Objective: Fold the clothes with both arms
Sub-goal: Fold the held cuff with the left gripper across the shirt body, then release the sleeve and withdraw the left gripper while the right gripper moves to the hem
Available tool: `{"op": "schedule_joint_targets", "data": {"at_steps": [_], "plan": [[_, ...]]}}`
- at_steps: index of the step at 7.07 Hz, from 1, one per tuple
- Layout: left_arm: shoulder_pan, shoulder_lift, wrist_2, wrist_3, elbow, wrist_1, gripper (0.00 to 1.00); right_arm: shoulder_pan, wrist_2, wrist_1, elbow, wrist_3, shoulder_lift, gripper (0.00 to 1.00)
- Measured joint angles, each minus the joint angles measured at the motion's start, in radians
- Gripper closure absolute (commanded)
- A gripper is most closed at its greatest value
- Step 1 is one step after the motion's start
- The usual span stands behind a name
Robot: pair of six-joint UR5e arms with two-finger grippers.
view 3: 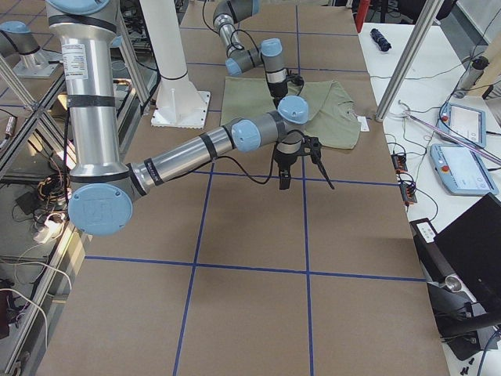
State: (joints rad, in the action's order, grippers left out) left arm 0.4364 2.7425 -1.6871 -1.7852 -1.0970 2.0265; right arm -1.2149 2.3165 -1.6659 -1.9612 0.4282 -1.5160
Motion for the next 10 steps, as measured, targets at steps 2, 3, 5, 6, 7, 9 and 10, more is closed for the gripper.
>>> {"op": "schedule_joint_targets", "data": {"at_steps": [2, 3, 5, 6, 7, 9, 10], "plan": [[-0.036, -0.013, 0.046, 0.052, 0.002, 0.063, 0.00, 0.000, 0.000, 0.000, 0.000, 0.002, 0.006, 0.00], [-0.027, -0.062, 0.048, 0.096, -0.057, 0.064, 0.00, 0.001, 0.002, 0.002, -0.004, 0.004, 0.008, 0.00], [0.026, -0.193, 0.025, 0.213, -0.260, -0.036, 0.00, 0.024, 0.018, 0.042, -0.016, 0.057, 0.011, 0.00], [0.061, -0.293, -0.005, 0.287, -0.399, -0.098, 0.00, 0.075, 0.014, 0.108, -0.022, 0.151, 0.011, 0.00], [0.090, -0.411, -0.022, 0.369, -0.544, -0.144, 0.00, 0.157, -0.021, 0.192, -0.029, 0.281, 0.010, 0.00], [0.131, -0.585, -0.032, 0.512, -0.774, -0.232, 0.00, 0.380, -0.166, 0.296, -0.082, 0.541, 0.011, 0.00], [0.144, -0.654, -0.039, 0.560, -0.857, -0.258, 0.00, 0.478, -0.225, 0.308, -0.116, 0.639, 0.012, 0.00]]}}
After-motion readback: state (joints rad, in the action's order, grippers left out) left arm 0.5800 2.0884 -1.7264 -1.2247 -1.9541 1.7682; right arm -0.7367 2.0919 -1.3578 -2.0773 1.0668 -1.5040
